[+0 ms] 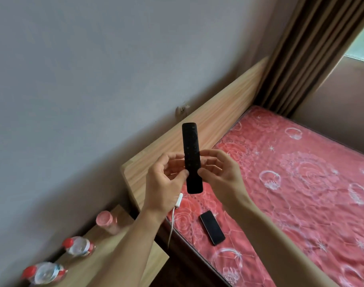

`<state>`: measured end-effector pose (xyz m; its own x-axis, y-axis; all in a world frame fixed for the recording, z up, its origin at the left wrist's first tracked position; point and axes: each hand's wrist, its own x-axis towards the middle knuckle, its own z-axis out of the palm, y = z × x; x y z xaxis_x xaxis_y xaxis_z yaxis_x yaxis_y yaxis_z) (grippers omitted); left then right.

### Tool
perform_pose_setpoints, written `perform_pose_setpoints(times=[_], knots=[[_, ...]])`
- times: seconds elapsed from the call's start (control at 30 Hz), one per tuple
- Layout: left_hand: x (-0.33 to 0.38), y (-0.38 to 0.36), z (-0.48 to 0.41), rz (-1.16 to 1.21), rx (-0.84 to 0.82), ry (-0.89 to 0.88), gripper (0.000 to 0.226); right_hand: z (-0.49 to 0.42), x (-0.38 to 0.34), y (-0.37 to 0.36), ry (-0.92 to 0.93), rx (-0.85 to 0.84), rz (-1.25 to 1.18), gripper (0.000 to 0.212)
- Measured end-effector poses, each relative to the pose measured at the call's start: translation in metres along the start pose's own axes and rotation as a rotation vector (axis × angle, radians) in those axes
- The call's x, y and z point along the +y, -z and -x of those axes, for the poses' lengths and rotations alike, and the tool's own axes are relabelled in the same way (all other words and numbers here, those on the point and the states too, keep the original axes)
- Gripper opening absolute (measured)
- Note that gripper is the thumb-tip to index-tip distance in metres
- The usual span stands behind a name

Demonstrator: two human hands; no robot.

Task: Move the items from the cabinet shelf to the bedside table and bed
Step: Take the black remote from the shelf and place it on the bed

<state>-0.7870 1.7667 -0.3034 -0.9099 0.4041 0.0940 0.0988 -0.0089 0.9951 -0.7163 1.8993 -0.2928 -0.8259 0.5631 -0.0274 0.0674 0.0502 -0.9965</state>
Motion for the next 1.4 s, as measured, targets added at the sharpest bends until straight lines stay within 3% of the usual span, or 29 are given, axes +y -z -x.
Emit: perform_pose_setpoints(times=[0.4, 0.9, 1.2, 1.4], knots=[[-0.096, -0.037, -0.034, 0.003, -0.07, 0.193, 0.031, -0.046, 0.104, 0.018, -0.148, 0.054, -0.01, 0.042], [-0.334, -0.076, -0.032, -0.095, -0.056, 0.372, 0.042, -0.073, 0.34, 0.018, -0.38, 0.044, 0.104, 0.042], [-0.463, -0.093, -0.014, -0.228, -0.12, 0.482, 0.036, -0.064, 0.475, 0.012, -0.543, 0.172, 0.134, 0.041], [-0.514, -0.099, -0.018, -0.293, -0.204, 0.493, 0.037, -0.065, 0.527, 0.003, -0.623, 0.267, 0.13, 0.042]])
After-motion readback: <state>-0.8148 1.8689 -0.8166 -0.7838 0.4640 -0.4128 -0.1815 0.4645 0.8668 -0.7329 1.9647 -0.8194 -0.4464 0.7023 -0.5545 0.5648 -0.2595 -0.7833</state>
